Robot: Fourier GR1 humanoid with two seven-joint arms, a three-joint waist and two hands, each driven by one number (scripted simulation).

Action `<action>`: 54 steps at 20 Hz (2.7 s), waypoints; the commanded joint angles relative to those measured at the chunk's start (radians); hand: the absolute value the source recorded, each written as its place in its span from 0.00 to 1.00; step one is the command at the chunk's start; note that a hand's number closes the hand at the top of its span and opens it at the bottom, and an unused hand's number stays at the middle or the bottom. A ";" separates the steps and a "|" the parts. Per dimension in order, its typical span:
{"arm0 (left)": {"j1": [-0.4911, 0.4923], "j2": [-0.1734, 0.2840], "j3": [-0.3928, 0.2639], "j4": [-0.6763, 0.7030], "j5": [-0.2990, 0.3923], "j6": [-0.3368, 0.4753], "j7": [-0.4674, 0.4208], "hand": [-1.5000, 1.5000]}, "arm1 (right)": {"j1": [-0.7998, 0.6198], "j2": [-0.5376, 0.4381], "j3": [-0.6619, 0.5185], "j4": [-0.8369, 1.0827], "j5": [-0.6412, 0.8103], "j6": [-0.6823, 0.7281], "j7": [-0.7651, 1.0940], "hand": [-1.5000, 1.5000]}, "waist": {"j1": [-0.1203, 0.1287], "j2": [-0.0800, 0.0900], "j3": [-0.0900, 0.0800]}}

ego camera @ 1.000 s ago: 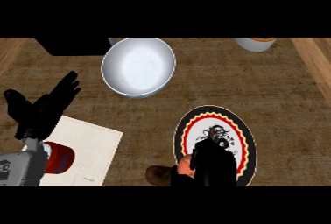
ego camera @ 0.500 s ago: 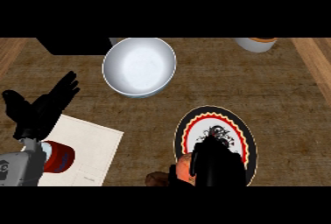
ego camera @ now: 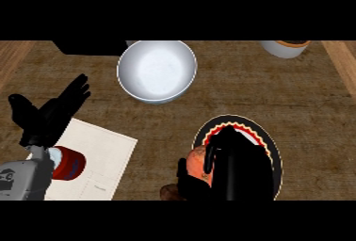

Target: Pick the squash from the plate and place it in the bowl

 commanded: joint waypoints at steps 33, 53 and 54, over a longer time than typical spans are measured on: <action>-0.101 -0.040 -0.051 0.012 -0.010 -0.005 0.024 0.50 | -0.864 0.018 -0.695 1.225 -0.292 -0.431 -0.111 1.00 | 0.095 0.042 0.006; -0.119 -0.064 -0.070 0.029 -0.040 0.016 0.003 0.50 | -0.939 0.000 -0.941 1.534 -0.410 -1.047 -0.483 0.00 | 0.091 0.055 0.007; -0.121 -0.039 -0.053 0.045 -0.038 0.004 -0.004 0.50 | -0.952 0.018 -0.934 1.559 -0.397 -1.081 -0.469 0.00 | 0.076 0.045 0.006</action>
